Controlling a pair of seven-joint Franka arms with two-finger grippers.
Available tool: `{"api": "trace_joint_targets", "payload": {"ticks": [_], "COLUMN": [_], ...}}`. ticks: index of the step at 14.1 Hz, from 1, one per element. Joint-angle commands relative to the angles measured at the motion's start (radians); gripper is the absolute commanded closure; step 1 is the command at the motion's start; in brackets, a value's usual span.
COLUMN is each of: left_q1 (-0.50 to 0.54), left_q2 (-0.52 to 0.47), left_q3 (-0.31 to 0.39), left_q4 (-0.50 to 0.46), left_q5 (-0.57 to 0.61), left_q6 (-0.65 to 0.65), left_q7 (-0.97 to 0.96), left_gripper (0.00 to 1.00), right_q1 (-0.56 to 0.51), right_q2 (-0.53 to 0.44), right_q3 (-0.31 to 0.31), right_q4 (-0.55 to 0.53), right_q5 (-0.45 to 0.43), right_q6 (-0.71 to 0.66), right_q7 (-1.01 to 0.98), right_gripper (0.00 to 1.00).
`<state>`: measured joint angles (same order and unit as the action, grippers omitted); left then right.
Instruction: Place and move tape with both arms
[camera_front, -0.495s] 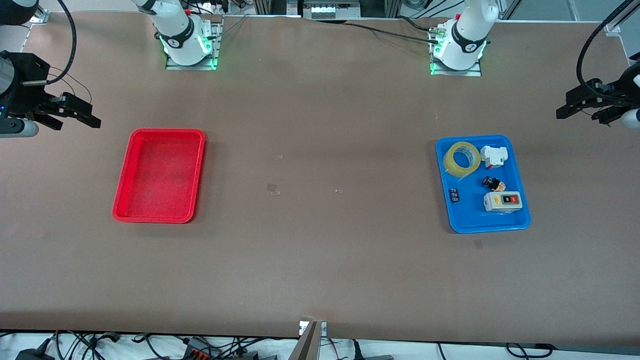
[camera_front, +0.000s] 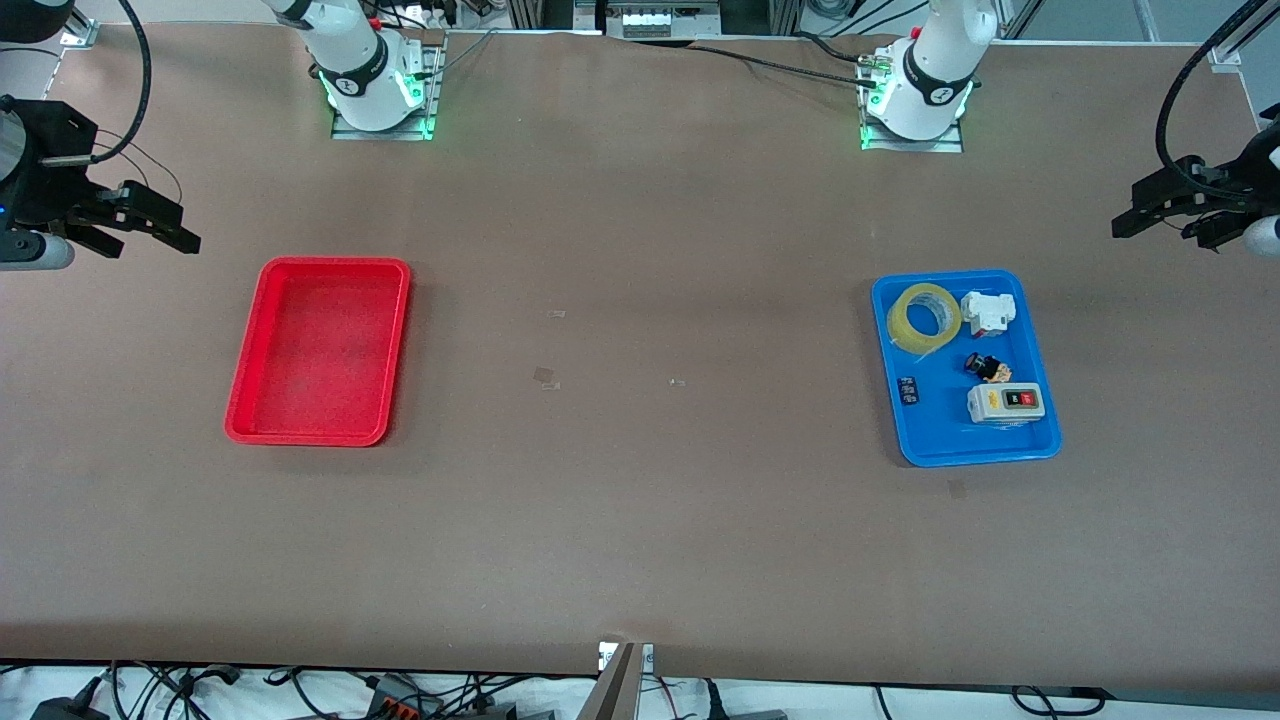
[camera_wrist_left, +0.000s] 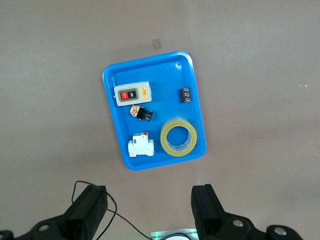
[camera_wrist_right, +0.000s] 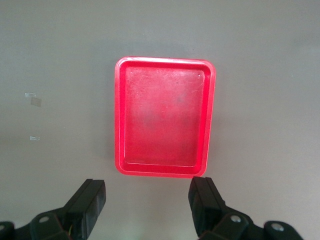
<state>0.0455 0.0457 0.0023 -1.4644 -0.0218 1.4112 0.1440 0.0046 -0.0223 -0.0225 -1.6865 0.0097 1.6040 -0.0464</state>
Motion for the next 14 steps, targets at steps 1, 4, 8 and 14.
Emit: {"api": "trace_joint_targets", "payload": {"ticks": [1, 4, 8, 14], "left_q1": [-0.002, -0.001, -0.002, -0.012], "left_q2": [-0.007, -0.007, -0.027, -0.024], "left_q3": [0.005, 0.005, 0.001, -0.028], "left_q4": [-0.002, -0.074, -0.336, -0.725], "left_q5": [-0.015, -0.014, -0.014, -0.012], "left_q6": [-0.001, 0.027, 0.217, 0.637], "left_q7": [-0.003, -0.001, 0.006, 0.008], "left_gripper": [0.0, 0.0, 0.0, 0.0], "right_q1": [0.003, 0.003, 0.002, 0.002], "right_q2": [-0.024, -0.021, -0.019, -0.019], "right_q3": [0.003, 0.003, 0.003, 0.003], "right_q4": [-0.016, -0.01, -0.01, -0.01], "right_q5": [-0.01, -0.008, -0.008, -0.008], "right_q6": [-0.004, -0.027, -0.026, -0.015], "right_q7": [-0.001, -0.003, -0.003, -0.003], "right_gripper": [0.0, 0.0, 0.0, 0.0]}}
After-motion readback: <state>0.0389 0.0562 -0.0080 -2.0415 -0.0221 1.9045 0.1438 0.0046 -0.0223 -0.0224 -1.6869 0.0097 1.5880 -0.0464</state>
